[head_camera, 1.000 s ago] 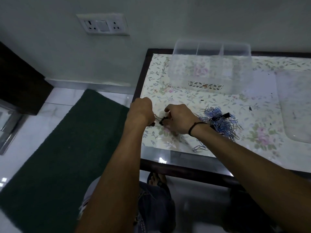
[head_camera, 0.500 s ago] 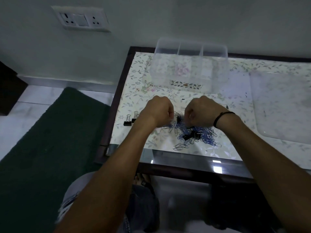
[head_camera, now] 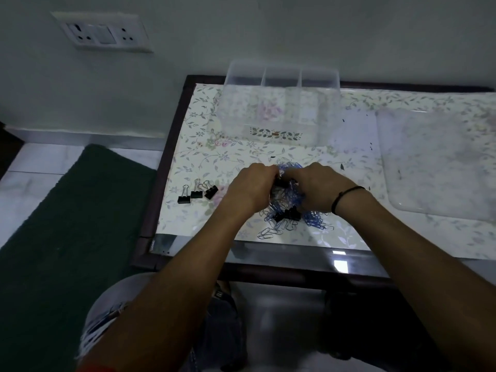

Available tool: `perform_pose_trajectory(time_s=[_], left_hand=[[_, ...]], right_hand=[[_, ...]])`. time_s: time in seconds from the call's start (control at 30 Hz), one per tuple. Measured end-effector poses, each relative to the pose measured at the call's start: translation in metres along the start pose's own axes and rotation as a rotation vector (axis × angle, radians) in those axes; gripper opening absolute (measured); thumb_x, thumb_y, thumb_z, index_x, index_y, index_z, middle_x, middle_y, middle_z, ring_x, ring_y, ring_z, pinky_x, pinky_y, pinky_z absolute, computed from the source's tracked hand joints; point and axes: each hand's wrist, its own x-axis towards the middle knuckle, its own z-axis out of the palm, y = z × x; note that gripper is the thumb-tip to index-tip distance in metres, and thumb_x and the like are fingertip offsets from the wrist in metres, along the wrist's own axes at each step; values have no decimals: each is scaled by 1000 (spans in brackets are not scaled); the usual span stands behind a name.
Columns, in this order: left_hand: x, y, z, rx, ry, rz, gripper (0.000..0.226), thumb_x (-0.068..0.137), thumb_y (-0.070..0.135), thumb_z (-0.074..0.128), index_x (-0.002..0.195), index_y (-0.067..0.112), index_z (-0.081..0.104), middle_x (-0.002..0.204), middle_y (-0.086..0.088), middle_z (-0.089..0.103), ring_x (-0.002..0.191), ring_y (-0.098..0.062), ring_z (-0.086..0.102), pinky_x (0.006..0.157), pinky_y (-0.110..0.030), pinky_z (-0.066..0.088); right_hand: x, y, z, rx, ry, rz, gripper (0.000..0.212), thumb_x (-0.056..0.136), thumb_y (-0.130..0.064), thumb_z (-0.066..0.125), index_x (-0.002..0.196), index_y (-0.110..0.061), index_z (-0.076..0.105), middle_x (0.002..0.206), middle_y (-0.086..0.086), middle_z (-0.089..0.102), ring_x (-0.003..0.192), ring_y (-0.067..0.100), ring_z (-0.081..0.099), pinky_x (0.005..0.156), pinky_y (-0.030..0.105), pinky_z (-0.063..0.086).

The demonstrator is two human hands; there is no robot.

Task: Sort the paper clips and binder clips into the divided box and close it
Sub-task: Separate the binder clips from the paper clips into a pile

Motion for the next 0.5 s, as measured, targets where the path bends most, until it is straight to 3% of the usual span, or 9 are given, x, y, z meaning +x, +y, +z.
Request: perform_pose_trajectory(time_s=[0.17,0.3,0.4,0.5], left_hand=[[2,0,1,26,-2,-36,39,86,17,70,123,11,59,115,-13,61,103,-30,61,71,-31,39],[2,0,-1,37,-31,-71,30,84,15,71,113,8,66,109,-14,66,99,-30,64,68,-31,39],[1,-2,0,46,-39,-77,23,85,14,70,106,7,65,106,-14,65,92,-28,63,65,-31,36],[0,-6,2,25,-55,-73,28,86,16,70,112,7,61,115,-14,56,95,-29,61,67,-32,37]], right_hand=[[8,-3,7,31,68,20,48,85,-26,66,130,-24,50,102,14,62,77,30,54,64,33,44],[18,-7,14,2,156,21,31,83,-23,64,113,-20,57,97,12,64,80,33,61,59,32,41],[24,-9,20,16,184,25,31,83,-21,64,114,-22,58,97,12,65,83,34,63,59,31,40],[28,-5,23,33,216,16,19,88,-23,60,107,-20,61,95,11,65,80,33,62,58,31,40]])
